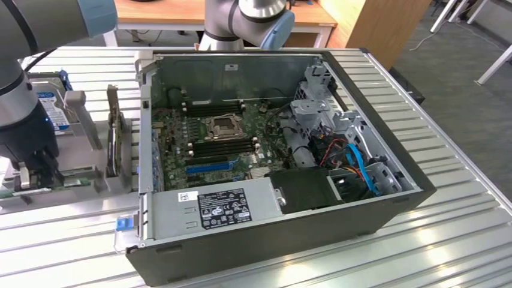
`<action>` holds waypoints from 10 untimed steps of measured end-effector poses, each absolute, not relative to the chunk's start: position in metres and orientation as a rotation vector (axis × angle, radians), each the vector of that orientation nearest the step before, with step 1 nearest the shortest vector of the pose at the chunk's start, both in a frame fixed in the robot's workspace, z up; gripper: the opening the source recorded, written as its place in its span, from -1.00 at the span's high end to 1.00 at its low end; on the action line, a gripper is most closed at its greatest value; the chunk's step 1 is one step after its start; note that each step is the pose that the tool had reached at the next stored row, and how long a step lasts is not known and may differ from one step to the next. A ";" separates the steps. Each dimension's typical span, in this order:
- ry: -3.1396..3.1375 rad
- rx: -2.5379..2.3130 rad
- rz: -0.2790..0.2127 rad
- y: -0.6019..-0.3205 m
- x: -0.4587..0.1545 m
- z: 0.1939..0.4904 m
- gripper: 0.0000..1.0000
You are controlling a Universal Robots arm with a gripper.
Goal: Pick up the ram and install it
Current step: 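Pick up the ram and move it above insertion slot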
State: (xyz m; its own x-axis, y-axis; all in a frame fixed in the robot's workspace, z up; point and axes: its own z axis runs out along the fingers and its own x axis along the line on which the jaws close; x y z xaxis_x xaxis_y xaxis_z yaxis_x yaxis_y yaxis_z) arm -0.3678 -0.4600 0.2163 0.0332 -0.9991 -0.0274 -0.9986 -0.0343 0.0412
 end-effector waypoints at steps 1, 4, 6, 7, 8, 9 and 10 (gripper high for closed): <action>-2.176 2.251 -0.076 -0.460 -0.368 0.217 0.77; -2.175 2.250 -0.076 -0.460 -0.368 0.234 0.77; -2.175 2.250 -0.076 -0.460 -0.368 0.240 0.77; -2.175 2.250 -0.076 -0.460 -0.368 0.242 0.77; -2.175 2.250 -0.076 -0.460 -0.368 0.244 0.77; -2.175 2.250 -0.076 -0.460 -0.368 0.246 0.77; -2.175 2.250 -0.076 -0.460 -0.368 0.248 0.77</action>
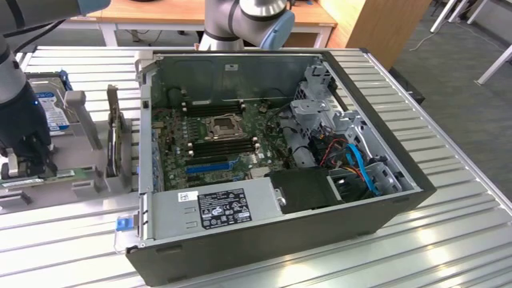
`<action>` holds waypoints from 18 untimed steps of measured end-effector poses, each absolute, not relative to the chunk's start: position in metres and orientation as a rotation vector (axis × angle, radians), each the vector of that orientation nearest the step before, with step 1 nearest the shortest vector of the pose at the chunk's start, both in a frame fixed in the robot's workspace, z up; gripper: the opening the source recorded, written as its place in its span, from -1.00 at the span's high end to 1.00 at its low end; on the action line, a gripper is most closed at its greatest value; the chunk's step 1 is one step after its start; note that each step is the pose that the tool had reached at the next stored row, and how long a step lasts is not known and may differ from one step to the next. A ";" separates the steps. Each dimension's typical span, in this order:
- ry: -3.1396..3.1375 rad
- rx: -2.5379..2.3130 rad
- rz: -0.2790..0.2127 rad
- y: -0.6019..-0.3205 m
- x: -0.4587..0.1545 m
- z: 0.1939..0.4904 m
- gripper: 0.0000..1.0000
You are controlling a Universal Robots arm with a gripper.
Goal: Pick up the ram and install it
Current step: 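Pick up the ram and move it above insertion slot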
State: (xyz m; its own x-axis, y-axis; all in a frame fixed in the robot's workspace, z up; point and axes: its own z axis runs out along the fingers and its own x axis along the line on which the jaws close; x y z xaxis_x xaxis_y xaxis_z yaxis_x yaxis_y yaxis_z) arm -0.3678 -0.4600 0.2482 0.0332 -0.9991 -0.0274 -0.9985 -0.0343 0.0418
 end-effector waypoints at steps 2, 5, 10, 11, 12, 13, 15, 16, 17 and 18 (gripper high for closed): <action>-2.175 2.250 -0.076 -0.460 -0.368 0.252 0.77; -2.175 2.250 -0.077 -0.460 -0.368 0.259 0.77; -2.175 2.250 -0.077 -0.460 -0.368 0.270 0.77; -2.175 2.250 -0.077 -0.460 -0.368 0.273 0.77; -2.175 2.250 -0.077 -0.460 -0.368 0.275 0.77; -2.175 2.249 -0.077 -0.460 -0.368 0.277 0.77; -2.175 2.249 -0.078 -0.460 -0.368 0.282 0.77; -2.175 2.249 -0.078 -0.460 -0.368 0.284 0.77; -2.174 2.249 -0.078 -0.460 -0.368 0.287 0.77; -2.174 2.249 -0.078 -0.460 -0.368 0.289 0.77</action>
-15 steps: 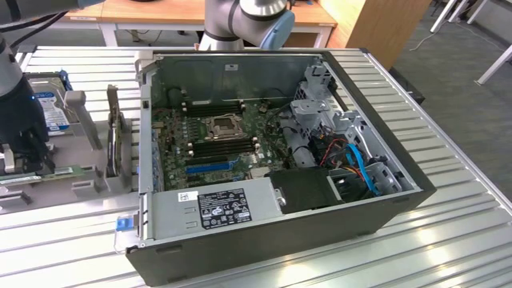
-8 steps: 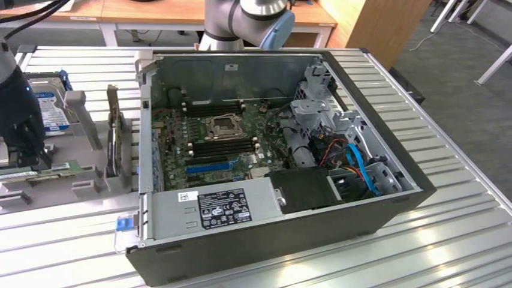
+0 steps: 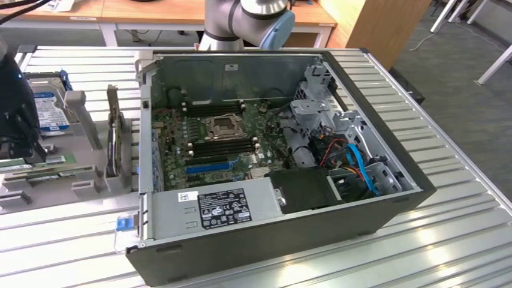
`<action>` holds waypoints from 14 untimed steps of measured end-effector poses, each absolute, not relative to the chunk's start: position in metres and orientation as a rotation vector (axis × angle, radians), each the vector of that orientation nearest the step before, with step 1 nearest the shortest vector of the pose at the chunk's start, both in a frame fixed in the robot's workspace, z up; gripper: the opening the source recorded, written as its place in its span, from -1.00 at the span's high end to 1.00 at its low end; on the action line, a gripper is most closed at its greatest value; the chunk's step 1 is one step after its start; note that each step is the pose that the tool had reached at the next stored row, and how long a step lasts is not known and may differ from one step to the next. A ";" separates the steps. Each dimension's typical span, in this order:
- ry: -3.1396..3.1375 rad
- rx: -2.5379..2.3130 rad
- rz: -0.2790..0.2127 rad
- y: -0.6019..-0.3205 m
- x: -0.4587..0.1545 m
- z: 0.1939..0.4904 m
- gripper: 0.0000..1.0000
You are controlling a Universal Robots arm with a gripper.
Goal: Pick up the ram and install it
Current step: 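Pick up the ram and move it above insertion slot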
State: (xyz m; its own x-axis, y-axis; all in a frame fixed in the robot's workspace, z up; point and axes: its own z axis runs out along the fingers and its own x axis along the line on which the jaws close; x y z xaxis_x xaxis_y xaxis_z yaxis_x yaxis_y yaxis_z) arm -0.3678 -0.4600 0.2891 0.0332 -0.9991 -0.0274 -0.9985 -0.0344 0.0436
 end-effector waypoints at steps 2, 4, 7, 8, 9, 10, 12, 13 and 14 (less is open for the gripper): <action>-2.174 2.249 -0.079 -0.460 -0.368 0.294 0.77; -2.174 2.249 -0.079 -0.460 -0.368 0.299 0.77; -2.174 2.249 -0.079 -0.460 -0.368 0.306 0.77; -2.174 2.249 -0.080 -0.460 -0.368 0.309 0.77; -2.174 2.248 -0.080 -0.460 -0.368 0.311 0.77; -2.174 2.248 -0.080 -0.460 -0.368 0.314 0.77; -2.174 2.248 -0.080 -0.460 -0.368 0.320 0.77; -2.173 2.248 -0.080 -0.460 -0.368 0.322 0.77; -2.173 2.248 -0.080 -0.460 -0.368 0.325 0.77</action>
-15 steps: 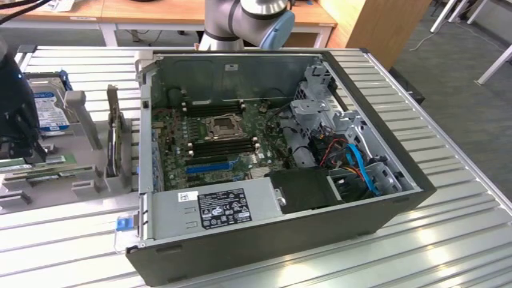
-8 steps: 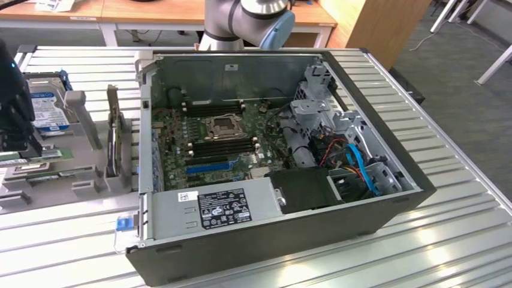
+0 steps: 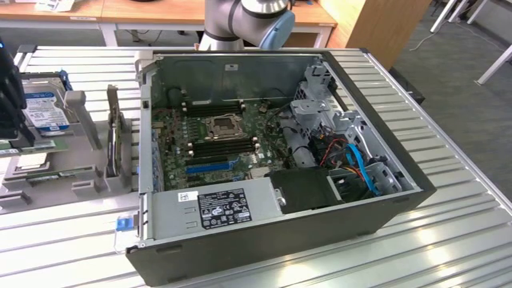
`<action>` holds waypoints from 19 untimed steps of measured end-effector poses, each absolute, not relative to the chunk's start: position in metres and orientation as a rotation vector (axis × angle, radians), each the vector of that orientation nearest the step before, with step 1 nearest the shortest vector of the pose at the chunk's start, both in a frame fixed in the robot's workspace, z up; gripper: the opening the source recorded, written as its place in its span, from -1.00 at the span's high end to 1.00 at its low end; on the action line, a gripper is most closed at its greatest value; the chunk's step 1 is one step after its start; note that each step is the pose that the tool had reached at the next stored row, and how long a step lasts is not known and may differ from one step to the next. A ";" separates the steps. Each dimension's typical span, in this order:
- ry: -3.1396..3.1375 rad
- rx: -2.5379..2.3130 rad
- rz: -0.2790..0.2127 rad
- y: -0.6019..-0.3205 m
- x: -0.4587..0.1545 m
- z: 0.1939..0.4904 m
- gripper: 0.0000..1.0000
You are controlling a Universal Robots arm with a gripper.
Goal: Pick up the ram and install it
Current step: 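Pick up the ram and move it above insertion slot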
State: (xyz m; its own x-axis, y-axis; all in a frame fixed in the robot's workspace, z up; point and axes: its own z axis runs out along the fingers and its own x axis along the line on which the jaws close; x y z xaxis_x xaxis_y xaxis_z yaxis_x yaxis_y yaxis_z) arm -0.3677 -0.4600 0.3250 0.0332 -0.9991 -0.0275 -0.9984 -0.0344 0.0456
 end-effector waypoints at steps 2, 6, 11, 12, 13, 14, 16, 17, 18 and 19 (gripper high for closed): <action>-2.173 2.248 -0.081 -0.460 -0.368 0.330 0.77; -2.173 2.248 -0.082 -0.460 -0.368 0.341 0.77; -2.172 2.247 -0.083 -0.460 -0.368 0.355 0.77; -2.172 2.247 -0.083 -0.460 -0.368 0.358 0.77; -2.172 2.247 -0.083 -0.460 -0.368 0.360 0.77; -2.172 2.247 -0.083 -0.460 -0.368 0.363 0.77; -2.172 2.247 -0.083 -0.460 -0.368 0.368 0.77; -2.172 2.247 -0.084 -0.460 -0.368 0.371 0.77; -2.172 2.247 -0.084 -0.460 -0.368 0.373 0.77; -2.172 2.247 -0.084 -0.460 -0.368 0.375 0.77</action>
